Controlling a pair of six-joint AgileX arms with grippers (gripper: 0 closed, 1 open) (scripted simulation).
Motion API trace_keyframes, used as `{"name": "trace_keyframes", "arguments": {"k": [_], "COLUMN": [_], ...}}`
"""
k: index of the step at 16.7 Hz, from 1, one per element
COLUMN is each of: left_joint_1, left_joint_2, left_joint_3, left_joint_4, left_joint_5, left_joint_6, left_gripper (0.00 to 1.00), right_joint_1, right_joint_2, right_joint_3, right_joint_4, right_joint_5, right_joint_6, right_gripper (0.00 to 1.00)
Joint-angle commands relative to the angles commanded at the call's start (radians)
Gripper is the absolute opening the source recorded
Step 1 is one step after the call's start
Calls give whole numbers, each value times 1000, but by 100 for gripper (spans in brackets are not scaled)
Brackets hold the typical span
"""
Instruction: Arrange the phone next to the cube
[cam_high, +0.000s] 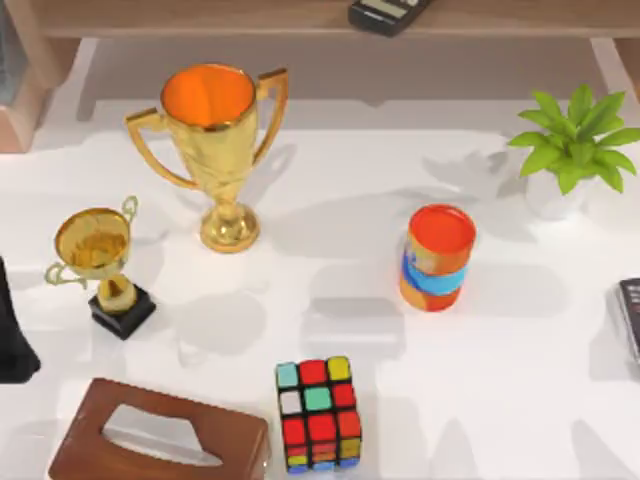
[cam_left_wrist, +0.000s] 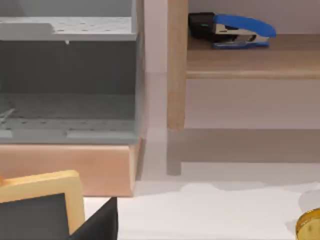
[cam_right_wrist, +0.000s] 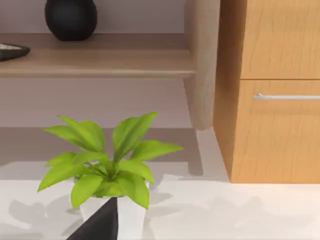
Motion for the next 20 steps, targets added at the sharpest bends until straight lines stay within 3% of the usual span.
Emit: {"name": "trace_keyframes", "arguments": {"k": [4, 8, 20], "left_joint_1": [0, 0, 0], "left_joint_2": [0, 0, 0], "left_joint_3": [0, 0, 0], "left_joint_4": [0, 0, 0], "left_joint_5": [0, 0, 0], "left_joint_6": [0, 0, 0], "left_gripper": [100, 100, 100], "right_joint_1": [-9, -61, -310], "right_joint_2": [31, 220, 1390], "right_joint_3": [27, 177, 935], "right_joint_4": [-19, -124, -645], "right_joint_5": [0, 2, 2], "right_joint_6": [-19, -124, -660], "right_gripper": [100, 100, 100]}}
